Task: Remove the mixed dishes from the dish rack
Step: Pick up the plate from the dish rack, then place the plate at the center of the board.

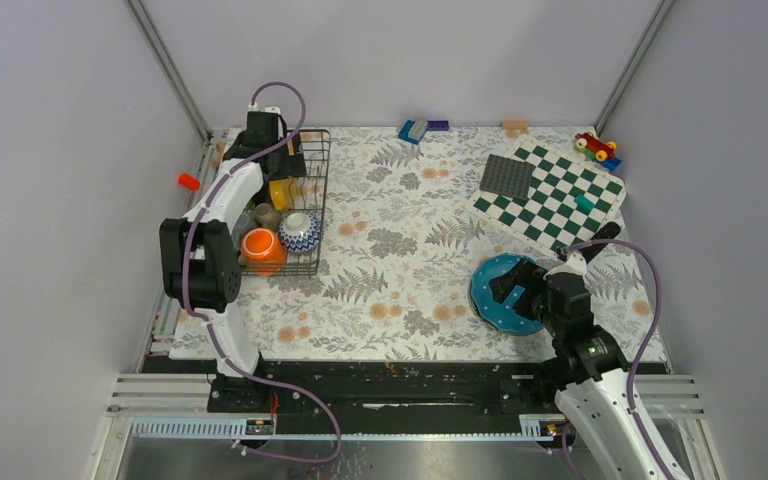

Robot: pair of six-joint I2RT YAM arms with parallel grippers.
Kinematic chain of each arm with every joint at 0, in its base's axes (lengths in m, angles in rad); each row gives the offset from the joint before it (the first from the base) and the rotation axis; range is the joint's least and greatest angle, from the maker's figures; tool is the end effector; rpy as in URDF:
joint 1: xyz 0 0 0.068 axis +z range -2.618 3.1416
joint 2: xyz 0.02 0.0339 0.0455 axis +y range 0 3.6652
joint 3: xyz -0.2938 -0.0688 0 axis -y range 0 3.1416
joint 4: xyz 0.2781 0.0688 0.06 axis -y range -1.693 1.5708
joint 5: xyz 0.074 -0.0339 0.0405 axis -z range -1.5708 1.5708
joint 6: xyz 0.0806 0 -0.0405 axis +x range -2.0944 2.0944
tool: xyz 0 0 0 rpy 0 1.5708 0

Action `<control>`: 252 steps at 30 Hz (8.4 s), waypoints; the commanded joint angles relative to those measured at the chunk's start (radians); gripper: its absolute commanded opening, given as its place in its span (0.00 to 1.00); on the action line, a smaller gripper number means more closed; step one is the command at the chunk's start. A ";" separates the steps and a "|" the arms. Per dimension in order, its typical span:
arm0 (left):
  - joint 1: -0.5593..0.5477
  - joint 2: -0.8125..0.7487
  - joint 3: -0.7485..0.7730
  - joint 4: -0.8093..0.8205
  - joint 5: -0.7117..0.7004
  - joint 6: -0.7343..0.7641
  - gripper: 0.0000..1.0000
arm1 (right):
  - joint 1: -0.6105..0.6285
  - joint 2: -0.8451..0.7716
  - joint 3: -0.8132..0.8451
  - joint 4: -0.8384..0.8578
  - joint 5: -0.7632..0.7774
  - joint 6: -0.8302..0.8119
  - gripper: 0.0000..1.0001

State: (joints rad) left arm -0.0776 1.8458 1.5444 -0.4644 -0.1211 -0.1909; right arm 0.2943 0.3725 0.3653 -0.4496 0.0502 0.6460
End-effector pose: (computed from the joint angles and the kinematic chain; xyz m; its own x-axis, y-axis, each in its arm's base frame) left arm 0.4934 -0.0286 0.2643 -0.6766 -0.1363 -0.7236 -0.1408 0.9885 -0.0546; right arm 0.1577 0.0436 0.2103 -0.4855 0.4811 -0.7299 0.0572 0.8507 0.5226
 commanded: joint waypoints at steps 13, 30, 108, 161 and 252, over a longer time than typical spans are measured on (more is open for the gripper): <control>0.007 0.056 0.094 0.003 -0.004 0.045 0.44 | 0.001 -0.004 -0.004 0.042 -0.003 -0.021 1.00; 0.006 0.036 0.182 -0.083 0.045 0.056 0.00 | 0.000 -0.023 -0.002 0.033 0.000 -0.020 1.00; -1.277 -0.414 -0.891 1.598 -0.492 1.850 0.00 | 0.000 0.184 0.110 0.362 -0.454 0.525 0.94; -0.838 -0.728 -0.247 0.416 -0.129 0.158 0.99 | 0.001 -0.345 0.018 0.037 0.242 0.404 0.01; -0.048 -0.484 -0.195 0.074 -0.053 -0.183 0.99 | 0.000 -0.302 0.061 -0.172 0.136 -0.025 1.00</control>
State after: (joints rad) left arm -0.2150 1.2602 1.2034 -0.2760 -0.3920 -0.4171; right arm 0.2947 0.0402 0.4473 -0.7193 0.2928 0.7341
